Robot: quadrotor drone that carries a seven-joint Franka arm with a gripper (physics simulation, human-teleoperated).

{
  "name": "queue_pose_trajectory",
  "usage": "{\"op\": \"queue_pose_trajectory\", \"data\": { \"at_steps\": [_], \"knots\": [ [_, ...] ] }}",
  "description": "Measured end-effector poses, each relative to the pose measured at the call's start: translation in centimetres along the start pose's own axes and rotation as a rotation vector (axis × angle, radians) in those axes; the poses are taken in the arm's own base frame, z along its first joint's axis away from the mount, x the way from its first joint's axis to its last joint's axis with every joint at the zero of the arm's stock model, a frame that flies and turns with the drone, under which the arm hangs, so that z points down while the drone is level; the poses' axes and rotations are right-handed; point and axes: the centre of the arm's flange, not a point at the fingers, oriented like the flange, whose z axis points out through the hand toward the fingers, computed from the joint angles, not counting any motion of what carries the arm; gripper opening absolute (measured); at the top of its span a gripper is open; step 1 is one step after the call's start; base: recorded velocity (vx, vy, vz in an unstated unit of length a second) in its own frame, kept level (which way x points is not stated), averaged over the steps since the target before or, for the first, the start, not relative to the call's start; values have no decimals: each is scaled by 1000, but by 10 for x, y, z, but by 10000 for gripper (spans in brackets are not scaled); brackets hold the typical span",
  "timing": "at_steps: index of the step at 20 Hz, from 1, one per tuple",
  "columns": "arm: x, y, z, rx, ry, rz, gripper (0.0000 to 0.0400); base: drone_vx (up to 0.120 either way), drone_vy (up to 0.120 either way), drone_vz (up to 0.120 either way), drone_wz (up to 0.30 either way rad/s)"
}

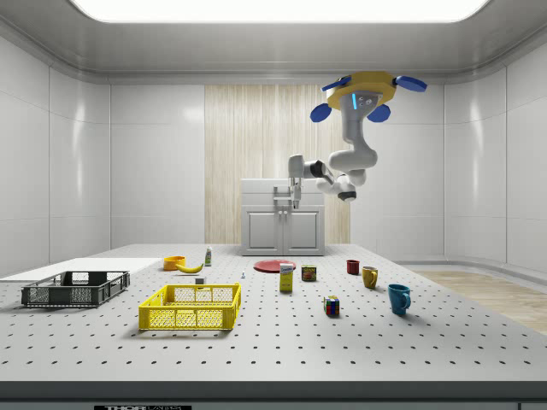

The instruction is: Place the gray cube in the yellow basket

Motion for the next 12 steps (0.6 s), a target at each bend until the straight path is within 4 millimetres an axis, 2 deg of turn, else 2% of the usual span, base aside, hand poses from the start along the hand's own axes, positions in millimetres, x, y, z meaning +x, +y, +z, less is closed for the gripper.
{"op": "queue_pose_trajectory", "data": {
  "at_steps": [1, 12],
  "knots": [
    [0, 0, 0, 0, 0, 0, 400, 120, 0, -40, 0],
    [0, 0, 0, 0, 0, 0, 400, 120, 0, -120, 0]
  ]
}}
